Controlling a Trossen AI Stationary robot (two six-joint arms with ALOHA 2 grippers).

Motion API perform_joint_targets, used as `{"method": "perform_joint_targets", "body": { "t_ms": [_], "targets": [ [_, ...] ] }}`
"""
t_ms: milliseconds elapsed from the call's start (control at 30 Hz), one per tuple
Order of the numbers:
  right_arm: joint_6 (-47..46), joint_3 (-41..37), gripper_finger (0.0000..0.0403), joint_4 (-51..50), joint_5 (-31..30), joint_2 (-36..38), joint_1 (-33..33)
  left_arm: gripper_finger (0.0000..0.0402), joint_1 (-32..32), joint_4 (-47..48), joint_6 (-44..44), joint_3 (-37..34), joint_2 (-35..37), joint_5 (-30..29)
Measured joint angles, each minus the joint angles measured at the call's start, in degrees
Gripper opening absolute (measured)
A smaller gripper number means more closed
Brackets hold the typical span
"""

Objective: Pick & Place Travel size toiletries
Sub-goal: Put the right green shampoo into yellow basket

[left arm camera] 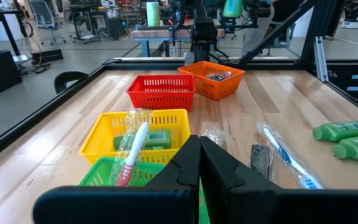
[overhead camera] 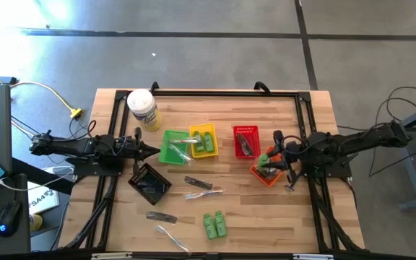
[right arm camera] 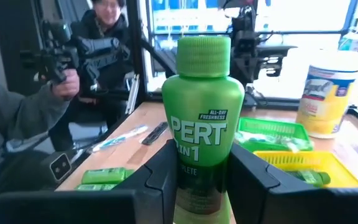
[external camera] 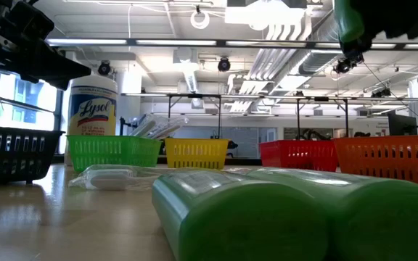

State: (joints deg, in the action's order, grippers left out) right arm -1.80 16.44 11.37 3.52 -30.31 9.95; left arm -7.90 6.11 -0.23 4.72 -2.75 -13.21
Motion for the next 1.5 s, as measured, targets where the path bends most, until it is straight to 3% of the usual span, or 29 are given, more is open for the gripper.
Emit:
{"method": "perform_joint_targets", "body": {
  "t_ms": [233,500,800,1500],
  "targets": [
    [-0.2,-8.5,0.0100,3.5,1.6,9.3,-0.7,0.0000,0.0,0.0,-0.2,0.0,0.0,0.0],
    [-0.1,-15.6,0.0101,8.9,1.4,13.9,-0.7,0.0000,0.0,0.9,-1.7,0.1,0.0,0.0],
    [-1.4,-15.9,0.0102,8.6,-1.9,14.1,-0.7,0.0000,0.0,1.0,-2.7,0.1,0.0,0.0],
    [-4.4,-16.0,0.0102,8.5,-1.8,11.2,-0.7,0.0000,0.0,1.0,-3.1,0.1,0.0,0.1]
  ]
}}
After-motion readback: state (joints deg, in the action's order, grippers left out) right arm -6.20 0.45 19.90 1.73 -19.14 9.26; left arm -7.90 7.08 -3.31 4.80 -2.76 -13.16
